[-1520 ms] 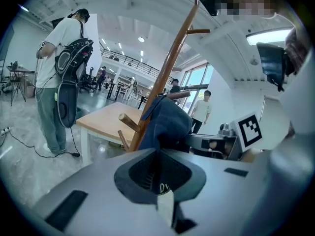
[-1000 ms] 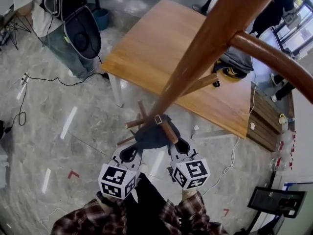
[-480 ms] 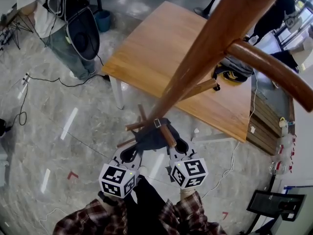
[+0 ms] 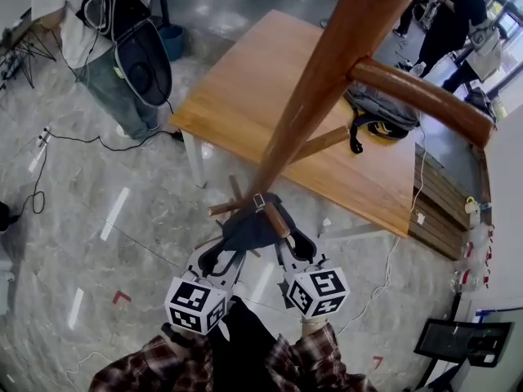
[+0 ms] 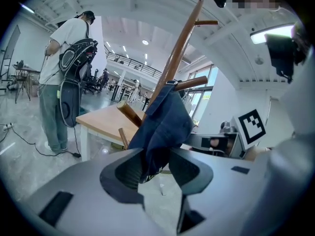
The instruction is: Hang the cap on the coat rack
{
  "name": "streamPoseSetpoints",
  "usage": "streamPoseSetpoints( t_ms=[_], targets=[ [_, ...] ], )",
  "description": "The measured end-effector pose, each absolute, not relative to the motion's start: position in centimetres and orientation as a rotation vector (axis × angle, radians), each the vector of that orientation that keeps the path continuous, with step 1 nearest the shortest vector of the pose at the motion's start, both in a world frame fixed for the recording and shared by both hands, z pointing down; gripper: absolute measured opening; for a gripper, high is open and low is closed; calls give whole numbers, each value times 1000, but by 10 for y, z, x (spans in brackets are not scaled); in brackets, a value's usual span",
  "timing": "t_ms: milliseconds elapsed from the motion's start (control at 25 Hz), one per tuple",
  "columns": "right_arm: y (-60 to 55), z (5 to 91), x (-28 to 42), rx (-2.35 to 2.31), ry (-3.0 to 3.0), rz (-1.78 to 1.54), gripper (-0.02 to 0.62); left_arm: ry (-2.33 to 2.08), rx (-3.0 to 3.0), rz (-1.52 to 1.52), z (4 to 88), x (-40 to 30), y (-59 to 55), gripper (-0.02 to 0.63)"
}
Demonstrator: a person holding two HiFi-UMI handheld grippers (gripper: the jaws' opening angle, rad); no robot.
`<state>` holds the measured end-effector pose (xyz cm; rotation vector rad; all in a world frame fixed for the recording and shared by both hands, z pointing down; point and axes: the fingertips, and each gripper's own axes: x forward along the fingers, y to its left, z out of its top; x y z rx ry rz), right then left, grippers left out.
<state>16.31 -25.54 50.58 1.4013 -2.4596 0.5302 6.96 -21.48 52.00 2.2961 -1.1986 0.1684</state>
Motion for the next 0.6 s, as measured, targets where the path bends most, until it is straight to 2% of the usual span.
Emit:
streamPoseSetpoints(
  t_ms=[80, 600],
  targets=[
    [-250, 505, 164, 1393, -2466, 537, 104, -1213, 2294, 162, 518, 68, -212, 147],
    [-216, 492, 180, 1478, -2442, 568, 104, -1245, 2314, 113, 489, 51, -183, 147]
  ],
)
